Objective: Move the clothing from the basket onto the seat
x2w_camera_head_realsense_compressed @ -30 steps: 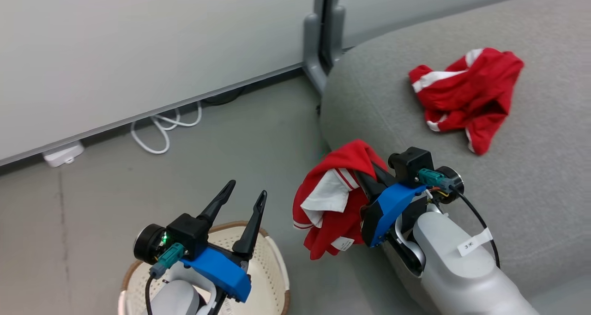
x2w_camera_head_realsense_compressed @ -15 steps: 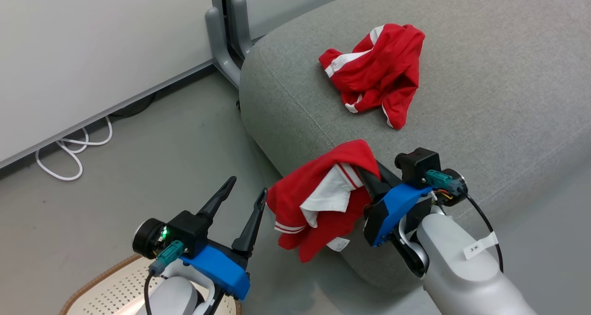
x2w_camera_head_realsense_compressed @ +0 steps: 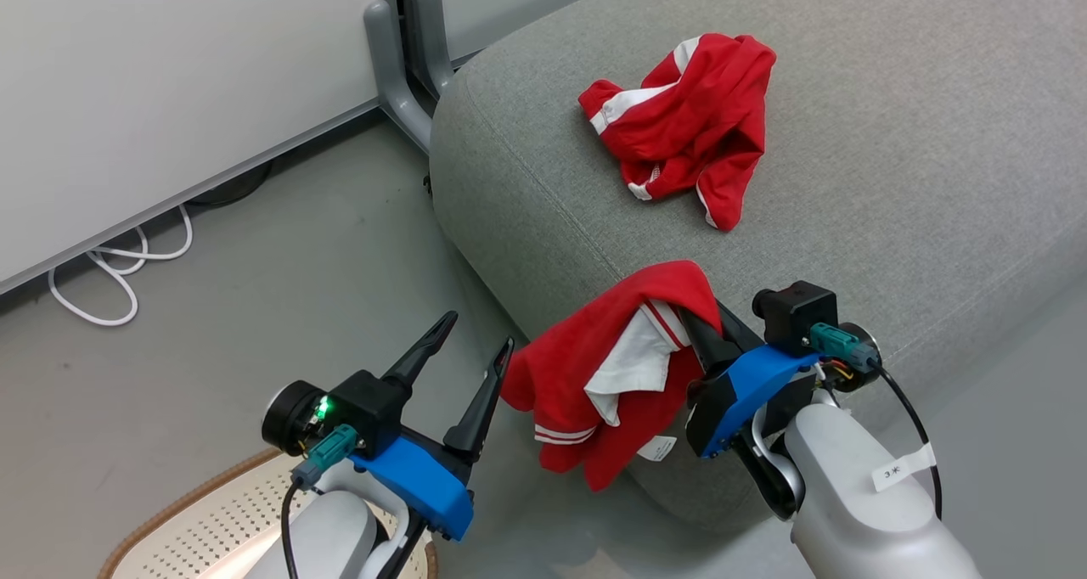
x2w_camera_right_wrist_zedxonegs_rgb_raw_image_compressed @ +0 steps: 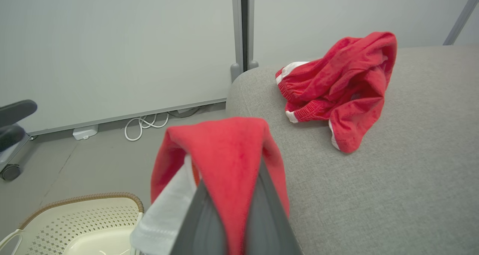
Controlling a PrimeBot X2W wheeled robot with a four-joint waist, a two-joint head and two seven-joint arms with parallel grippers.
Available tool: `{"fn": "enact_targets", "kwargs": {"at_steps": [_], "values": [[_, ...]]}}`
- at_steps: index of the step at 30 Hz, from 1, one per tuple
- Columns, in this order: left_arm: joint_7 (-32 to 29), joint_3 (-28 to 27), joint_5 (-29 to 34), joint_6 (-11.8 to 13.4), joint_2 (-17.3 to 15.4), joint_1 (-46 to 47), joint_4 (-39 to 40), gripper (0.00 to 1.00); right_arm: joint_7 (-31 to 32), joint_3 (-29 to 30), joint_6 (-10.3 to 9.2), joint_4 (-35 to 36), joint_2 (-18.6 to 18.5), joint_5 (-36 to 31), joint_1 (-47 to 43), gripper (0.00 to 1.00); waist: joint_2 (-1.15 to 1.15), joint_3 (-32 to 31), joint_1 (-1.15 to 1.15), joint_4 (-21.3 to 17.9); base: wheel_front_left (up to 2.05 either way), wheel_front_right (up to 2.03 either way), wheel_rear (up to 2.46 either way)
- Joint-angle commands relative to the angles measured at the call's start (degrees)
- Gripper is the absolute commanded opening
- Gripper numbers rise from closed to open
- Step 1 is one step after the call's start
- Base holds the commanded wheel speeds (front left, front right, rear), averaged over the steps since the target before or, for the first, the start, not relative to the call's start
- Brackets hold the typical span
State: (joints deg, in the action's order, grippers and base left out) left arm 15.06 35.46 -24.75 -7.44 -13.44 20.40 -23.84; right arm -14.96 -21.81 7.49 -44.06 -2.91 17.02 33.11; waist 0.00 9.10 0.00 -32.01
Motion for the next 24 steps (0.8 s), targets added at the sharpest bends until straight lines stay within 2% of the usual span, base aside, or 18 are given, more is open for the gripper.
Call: {"fn": "enact_targets", "kwargs": {"at_steps": [1, 8, 15, 19, 24], "values": [[0.17, -0.39, -0.36, -0.05, -0.42, 0.83, 0.19, 1.0, -0.34, 0.24, 0.01, 0.46, 0.04, -0.07, -0.6, 0.0, 0.0, 0.07, 0.0, 0.05, 0.0, 0.0, 0.0], [0.17, -1.6, 0.34, -0.05, -0.89, 0.02, 0.93, 1.0, -0.34, 0.68, 0.01, 0.29, 0.03, -1.31, 2.73, 0.0, 0.0, 1.1, 0.0, -0.03, 0.0, 0.0, 0.0], [0.17, -4.22, 2.18, -0.05, -2.36, -0.47, 3.3, 1.0, 0.46, 6.47, 0.01, 1.75, -0.7, -4.75, 11.71, 0.0, 0.0, 4.67, 0.0, -0.41, 0.0, 0.0, 0.0], [0.17, -4.93, 3.73, -0.05, -3.85, 0.45, 5.56, 1.0, 2.25, 11.15, 0.01, 4.27, -2.62, -6.32, 17.91, 0.0, 0.0, 7.95, 0.0, 0.05, 0.0, 0.0, 0.0], [0.17, -5.17, 4.78, -0.05, -6.0, 2.83, 8.58, 1.0, 5.45, 18.05, 0.01, 8.92, -6.9, -7.45, 25.16, 0.0, 0.0, 13.23, 0.0, 2.0, 0.0, 0.0, 0.0]]}}
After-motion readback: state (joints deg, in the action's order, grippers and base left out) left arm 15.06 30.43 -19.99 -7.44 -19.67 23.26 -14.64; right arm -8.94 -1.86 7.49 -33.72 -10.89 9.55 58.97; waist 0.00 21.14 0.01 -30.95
